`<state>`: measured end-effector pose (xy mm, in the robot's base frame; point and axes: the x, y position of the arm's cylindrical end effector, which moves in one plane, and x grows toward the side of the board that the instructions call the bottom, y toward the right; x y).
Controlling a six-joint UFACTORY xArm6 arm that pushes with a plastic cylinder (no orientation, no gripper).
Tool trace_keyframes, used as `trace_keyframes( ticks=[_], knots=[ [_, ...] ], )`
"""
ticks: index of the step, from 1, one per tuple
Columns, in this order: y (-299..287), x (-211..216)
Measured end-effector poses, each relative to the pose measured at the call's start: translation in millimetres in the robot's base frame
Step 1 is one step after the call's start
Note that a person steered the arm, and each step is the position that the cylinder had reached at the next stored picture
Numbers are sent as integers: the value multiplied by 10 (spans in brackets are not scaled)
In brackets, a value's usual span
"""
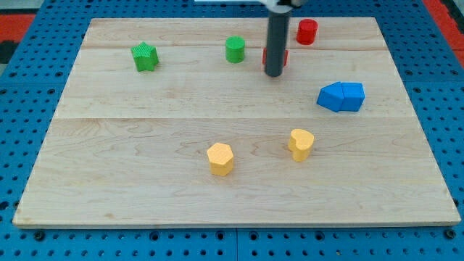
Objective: Move yellow heart into yellow hexagon
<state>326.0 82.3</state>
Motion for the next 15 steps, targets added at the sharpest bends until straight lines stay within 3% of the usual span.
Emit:
trace_keyframes(
  ticks=[1, 8, 13, 15],
  knots=[
    [193, -295],
    [-101, -82],
    [-287, -273],
    [-222, 821]
  ],
)
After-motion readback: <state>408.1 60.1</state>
